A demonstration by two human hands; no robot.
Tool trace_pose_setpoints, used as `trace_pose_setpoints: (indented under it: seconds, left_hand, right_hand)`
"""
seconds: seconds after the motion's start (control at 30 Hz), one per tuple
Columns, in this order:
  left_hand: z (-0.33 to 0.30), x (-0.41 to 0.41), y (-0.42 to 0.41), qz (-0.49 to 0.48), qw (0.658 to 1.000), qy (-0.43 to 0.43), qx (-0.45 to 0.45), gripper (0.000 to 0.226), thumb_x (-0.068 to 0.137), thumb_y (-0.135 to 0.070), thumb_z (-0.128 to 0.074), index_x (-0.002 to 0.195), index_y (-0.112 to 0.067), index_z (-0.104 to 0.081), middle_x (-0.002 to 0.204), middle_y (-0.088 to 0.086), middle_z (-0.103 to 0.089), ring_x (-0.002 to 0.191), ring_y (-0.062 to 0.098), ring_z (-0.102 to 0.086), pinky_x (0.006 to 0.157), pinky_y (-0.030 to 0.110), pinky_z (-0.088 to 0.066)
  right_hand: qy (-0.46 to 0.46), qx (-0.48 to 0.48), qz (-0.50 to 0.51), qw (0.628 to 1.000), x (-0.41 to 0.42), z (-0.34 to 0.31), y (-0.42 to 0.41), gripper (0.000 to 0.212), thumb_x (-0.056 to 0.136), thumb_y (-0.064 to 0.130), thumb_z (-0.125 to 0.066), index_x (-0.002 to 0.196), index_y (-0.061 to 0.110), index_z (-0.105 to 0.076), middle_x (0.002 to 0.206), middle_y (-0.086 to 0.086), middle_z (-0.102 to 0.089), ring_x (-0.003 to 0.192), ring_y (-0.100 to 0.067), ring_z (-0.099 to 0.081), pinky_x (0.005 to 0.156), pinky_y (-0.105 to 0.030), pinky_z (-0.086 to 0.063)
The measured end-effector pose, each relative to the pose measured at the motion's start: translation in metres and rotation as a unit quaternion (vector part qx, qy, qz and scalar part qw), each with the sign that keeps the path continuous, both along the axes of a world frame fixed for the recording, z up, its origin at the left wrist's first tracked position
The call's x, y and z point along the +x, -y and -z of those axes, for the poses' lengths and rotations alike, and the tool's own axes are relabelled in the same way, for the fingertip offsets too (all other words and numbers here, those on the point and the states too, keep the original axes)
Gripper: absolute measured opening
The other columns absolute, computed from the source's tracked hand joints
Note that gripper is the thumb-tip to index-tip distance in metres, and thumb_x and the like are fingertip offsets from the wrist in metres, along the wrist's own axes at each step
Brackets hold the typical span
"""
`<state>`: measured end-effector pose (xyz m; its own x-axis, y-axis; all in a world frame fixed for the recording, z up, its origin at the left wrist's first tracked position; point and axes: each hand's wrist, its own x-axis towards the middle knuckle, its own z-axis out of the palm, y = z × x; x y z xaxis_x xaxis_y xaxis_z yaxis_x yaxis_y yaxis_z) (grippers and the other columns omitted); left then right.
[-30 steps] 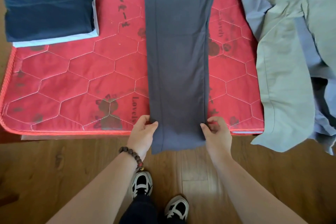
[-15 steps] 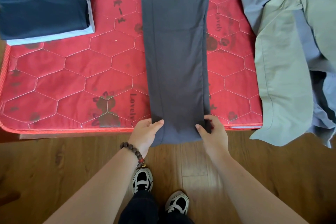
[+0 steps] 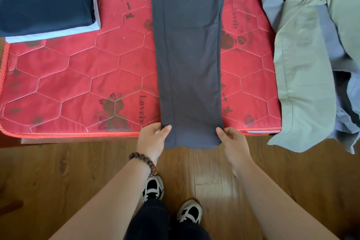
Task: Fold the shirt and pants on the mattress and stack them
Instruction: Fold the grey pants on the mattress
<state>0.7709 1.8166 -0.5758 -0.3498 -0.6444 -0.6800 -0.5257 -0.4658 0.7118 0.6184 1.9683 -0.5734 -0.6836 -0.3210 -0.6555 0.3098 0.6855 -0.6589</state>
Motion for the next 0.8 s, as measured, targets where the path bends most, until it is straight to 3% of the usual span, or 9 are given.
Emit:
trace_pose_setpoints:
  seconds: [0.2, 0.3, 0.37, 0.5, 0.57, 0.63, 0.7, 0.73, 0.8]
  left_hand:
    - [0.009, 0.012, -0.011, -0.030, 0.998, 0.047, -0.018, 0.034, 0.089, -0.024, -0.066, 0.085, 0.010, -0.063, 0.077, 0.007, -0.053, 0.075, 0.018, -0.047, 0.073, 0.036, -0.043]
    - [0.012, 0.015, -0.013, -0.053, 0.996, 0.061, -0.034, 0.028, 0.088, -0.024, -0.066, 0.085, 0.004, -0.066, 0.079, 0.008, -0.060, 0.077, 0.020, -0.053, 0.075, 0.039, -0.049]
    - [0.012, 0.017, -0.014, -0.046, 0.995, 0.074, -0.038, 0.021, 0.089, -0.026, -0.065, 0.091, -0.005, -0.066, 0.088, 0.010, -0.068, 0.086, 0.021, -0.062, 0.084, 0.046, -0.053]
    - [0.010, 0.026, -0.018, 0.026, 0.994, 0.106, 0.014, 0.034, 0.081, -0.031, -0.074, 0.105, -0.021, -0.052, 0.103, -0.001, -0.065, 0.098, 0.019, -0.063, 0.090, 0.042, -0.053]
    - [0.007, 0.035, -0.022, 0.090, 0.989, 0.103, 0.055, 0.032, 0.081, -0.028, -0.076, 0.107, -0.019, -0.059, 0.106, 0.000, -0.068, 0.101, 0.019, -0.064, 0.092, 0.039, -0.052]
    - [0.002, 0.044, -0.028, 0.156, 0.980, 0.107, 0.055, 0.021, 0.083, -0.024, -0.073, 0.102, -0.017, -0.067, 0.104, -0.002, -0.070, 0.101, 0.017, -0.065, 0.084, 0.030, -0.052]
    - [-0.009, 0.050, -0.033, 0.159, 0.981, 0.109, 0.037, 0.018, 0.084, -0.020, -0.072, 0.101, -0.018, -0.065, 0.101, -0.003, -0.070, 0.097, 0.015, -0.066, 0.071, 0.019, -0.049]
    - [-0.017, 0.052, -0.035, 0.135, 0.985, 0.097, 0.035, 0.028, 0.084, -0.016, -0.072, 0.109, -0.021, -0.060, 0.101, -0.005, -0.069, 0.092, 0.009, -0.066, 0.066, 0.015, -0.048]
    - [-0.038, 0.055, -0.038, 0.089, 0.994, 0.055, 0.022, 0.056, 0.083, -0.009, -0.072, 0.125, -0.036, -0.045, 0.092, -0.018, -0.060, 0.073, -0.002, -0.062, 0.057, 0.009, -0.047]
  right_hand:
    - [0.029, 0.025, 0.006, 0.999, 0.011, 0.009, -0.004, 0.029, 0.098, 0.028, -0.052, 0.090, 0.001, -0.058, 0.082, -0.004, -0.059, 0.076, -0.017, -0.051, 0.068, -0.032, -0.038]
    - [0.039, 0.017, 0.009, 0.999, 0.016, 0.011, -0.004, 0.029, 0.098, 0.028, -0.050, 0.092, 0.000, -0.057, 0.085, -0.005, -0.057, 0.079, -0.018, -0.050, 0.069, -0.032, -0.037]
    - [0.041, 0.016, 0.017, 0.999, 0.019, 0.010, -0.006, 0.026, 0.096, 0.032, -0.053, 0.098, 0.006, -0.056, 0.090, -0.001, -0.059, 0.082, -0.016, -0.052, 0.070, -0.031, -0.039]
    - [0.099, 0.034, -0.051, 0.993, 0.025, 0.002, -0.019, 0.035, 0.091, 0.035, -0.062, 0.118, 0.014, -0.054, 0.111, 0.004, -0.063, 0.102, -0.015, -0.060, 0.089, -0.033, -0.047]
    - [0.131, 0.068, -0.101, 0.984, 0.030, -0.004, -0.027, 0.033, 0.092, 0.032, -0.062, 0.114, 0.008, -0.062, 0.111, -0.003, -0.068, 0.104, -0.021, -0.064, 0.093, -0.037, -0.047]
    - [0.143, 0.095, -0.125, 0.977, 0.035, -0.011, -0.037, 0.028, 0.093, 0.028, -0.061, 0.108, 0.005, -0.066, 0.109, -0.011, -0.069, 0.105, -0.027, -0.063, 0.095, -0.040, -0.046]
    - [0.140, 0.094, -0.121, 0.978, 0.041, -0.020, -0.046, 0.024, 0.092, 0.021, -0.062, 0.109, 0.004, -0.063, 0.109, -0.013, -0.069, 0.105, -0.029, -0.064, 0.094, -0.044, -0.049]
    - [0.135, 0.076, -0.102, 0.983, 0.044, -0.026, -0.050, 0.025, 0.091, 0.018, -0.064, 0.114, 0.008, -0.060, 0.109, -0.009, -0.070, 0.101, -0.025, -0.067, 0.088, -0.041, -0.053]
    - [0.131, 0.005, -0.050, 0.990, 0.048, -0.044, -0.053, 0.050, 0.089, 0.013, -0.066, 0.131, 0.033, -0.046, 0.107, 0.008, -0.070, 0.092, -0.010, -0.070, 0.074, -0.026, -0.055]
